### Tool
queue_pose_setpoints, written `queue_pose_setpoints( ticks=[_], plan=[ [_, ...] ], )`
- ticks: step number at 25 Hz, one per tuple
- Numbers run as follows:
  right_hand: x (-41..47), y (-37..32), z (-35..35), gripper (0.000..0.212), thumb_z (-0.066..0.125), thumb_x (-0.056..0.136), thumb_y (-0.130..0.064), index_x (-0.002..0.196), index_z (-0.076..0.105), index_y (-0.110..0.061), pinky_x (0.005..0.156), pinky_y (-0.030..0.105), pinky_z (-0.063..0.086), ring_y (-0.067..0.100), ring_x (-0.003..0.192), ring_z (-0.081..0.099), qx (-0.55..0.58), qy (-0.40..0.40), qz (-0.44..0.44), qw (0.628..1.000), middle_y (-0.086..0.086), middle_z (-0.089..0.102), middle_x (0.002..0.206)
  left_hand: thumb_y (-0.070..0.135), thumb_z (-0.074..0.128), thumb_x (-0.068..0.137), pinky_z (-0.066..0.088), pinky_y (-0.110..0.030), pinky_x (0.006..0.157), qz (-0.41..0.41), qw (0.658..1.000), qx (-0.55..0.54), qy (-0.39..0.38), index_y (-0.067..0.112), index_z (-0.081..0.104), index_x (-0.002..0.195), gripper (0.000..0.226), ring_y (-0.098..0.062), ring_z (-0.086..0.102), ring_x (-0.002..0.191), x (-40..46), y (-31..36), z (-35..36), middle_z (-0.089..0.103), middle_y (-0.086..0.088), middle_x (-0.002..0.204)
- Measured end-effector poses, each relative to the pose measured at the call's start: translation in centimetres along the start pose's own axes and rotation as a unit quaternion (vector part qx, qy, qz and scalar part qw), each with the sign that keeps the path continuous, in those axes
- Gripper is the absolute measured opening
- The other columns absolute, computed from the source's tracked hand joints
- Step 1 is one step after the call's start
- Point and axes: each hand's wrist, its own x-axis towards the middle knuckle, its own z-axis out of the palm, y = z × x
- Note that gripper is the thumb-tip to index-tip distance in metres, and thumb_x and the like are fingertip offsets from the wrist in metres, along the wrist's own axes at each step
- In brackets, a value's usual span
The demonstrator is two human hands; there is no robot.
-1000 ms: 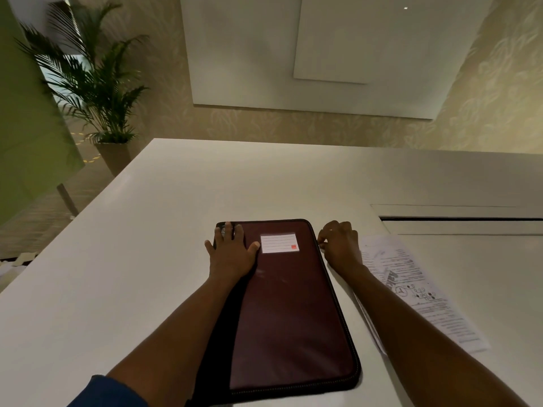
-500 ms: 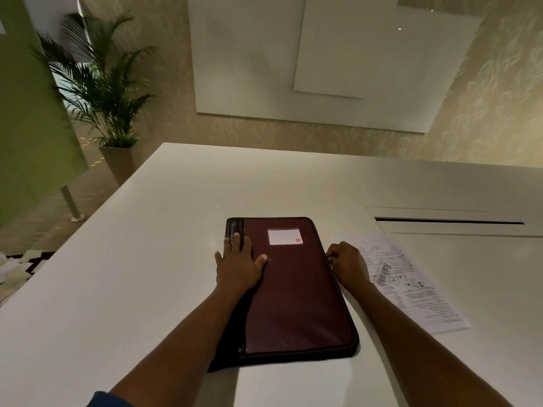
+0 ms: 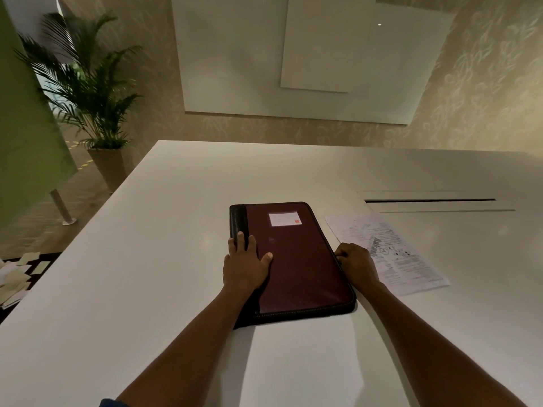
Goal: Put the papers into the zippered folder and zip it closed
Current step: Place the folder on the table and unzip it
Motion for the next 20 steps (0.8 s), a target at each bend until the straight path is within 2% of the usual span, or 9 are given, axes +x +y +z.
queue_pose_setpoints(
  ticks=[8,15,20],
  plan=[
    [-4.6,0.9,-1.3,0.019,0.060,0.074,-0.003,0.064,0.062,-0.018,0.053,0.026,0.040,0.010,0.065,0.058,0.023,0.008,0.014,1.000,-0.006,0.063,0.067,0.060,0.033,0.097,0.034,-0.051,0.111,-0.021,1.000,-0.018,0.001,0.020,0.014,0.156,0.074,-0.032,0.003,0.151,-3.9,0.0,0.0,0.003,-0.006,0.165],
    [-9.3,1.4,-2.9,0.020,0.057,0.072,-0.002,0.060,0.059,-0.018,0.052,0.028,0.040,0.017,0.060,0.059,0.031,-0.001,0.011,0.999,-0.002,0.063,0.063,0.055,0.035,0.098,0.037,-0.054,0.108,-0.037,0.999,-0.015,0.003,0.016,0.014,0.156,0.073,-0.033,0.012,0.150,-8.0,0.9,-0.3,0.007,-0.006,0.165],
    [-12.7,1.2,-3.0,0.017,0.058,0.079,-0.001,0.067,0.062,-0.012,0.058,0.032,0.048,0.021,0.064,0.062,0.040,0.016,0.036,0.998,0.003,0.065,0.069,0.051,0.036,0.100,0.038,-0.053,0.108,-0.038,0.999,-0.031,0.009,0.015,0.014,0.156,0.070,-0.031,0.013,0.150,-10.8,1.0,-0.3,0.008,-0.005,0.165]
  ],
)
